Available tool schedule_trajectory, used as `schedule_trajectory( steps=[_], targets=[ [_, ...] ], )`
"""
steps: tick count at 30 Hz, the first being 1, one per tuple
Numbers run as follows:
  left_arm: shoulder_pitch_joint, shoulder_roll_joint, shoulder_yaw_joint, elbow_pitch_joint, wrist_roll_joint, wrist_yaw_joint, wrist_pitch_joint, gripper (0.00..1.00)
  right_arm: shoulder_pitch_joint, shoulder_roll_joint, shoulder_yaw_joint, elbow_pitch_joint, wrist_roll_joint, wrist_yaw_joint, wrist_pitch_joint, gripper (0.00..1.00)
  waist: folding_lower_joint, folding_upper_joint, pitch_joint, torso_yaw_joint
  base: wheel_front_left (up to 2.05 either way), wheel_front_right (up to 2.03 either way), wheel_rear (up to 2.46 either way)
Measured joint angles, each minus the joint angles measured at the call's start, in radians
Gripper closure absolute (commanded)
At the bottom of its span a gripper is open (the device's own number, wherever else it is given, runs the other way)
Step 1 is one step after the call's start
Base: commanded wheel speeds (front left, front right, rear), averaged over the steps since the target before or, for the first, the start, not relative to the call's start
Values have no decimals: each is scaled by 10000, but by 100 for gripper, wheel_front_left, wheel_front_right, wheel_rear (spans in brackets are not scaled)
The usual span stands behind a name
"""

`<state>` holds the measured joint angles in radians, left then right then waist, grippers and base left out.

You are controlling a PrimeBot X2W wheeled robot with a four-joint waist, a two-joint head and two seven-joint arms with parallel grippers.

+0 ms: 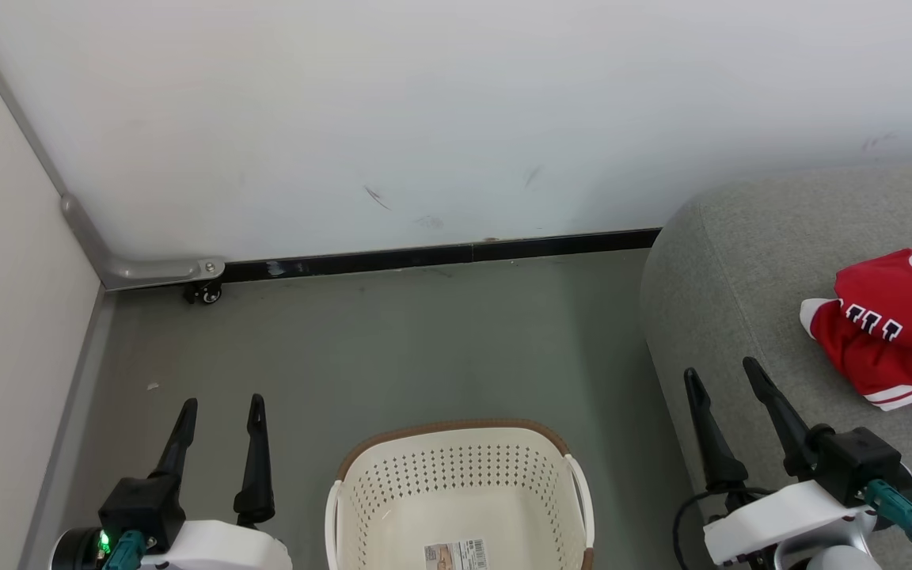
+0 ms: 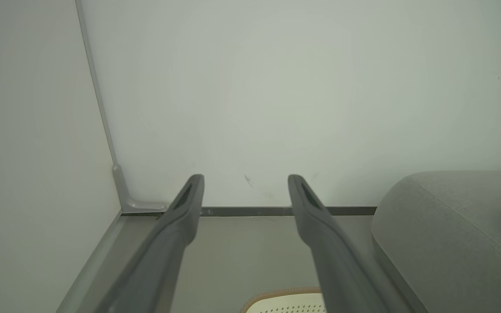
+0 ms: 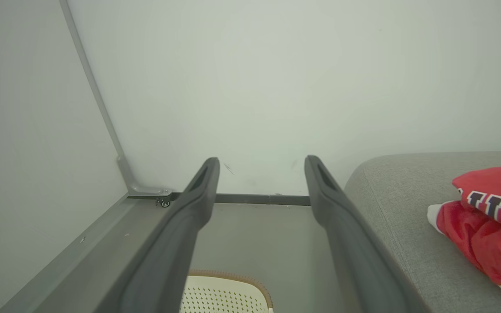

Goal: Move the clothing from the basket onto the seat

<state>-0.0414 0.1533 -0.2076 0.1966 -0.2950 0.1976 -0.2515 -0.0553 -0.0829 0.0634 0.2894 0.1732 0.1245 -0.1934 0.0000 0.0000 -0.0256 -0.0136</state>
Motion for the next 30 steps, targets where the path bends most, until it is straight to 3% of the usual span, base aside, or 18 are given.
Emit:
schedule_trajectory(
  steps=[30],
  targets=[
    [0, -36, -205, 395, 192, -40, -2, 0, 662, 268, -159, -658, -174, 0, 276, 0, 0, 0, -158, 84, 0, 0, 0]
  ],
)
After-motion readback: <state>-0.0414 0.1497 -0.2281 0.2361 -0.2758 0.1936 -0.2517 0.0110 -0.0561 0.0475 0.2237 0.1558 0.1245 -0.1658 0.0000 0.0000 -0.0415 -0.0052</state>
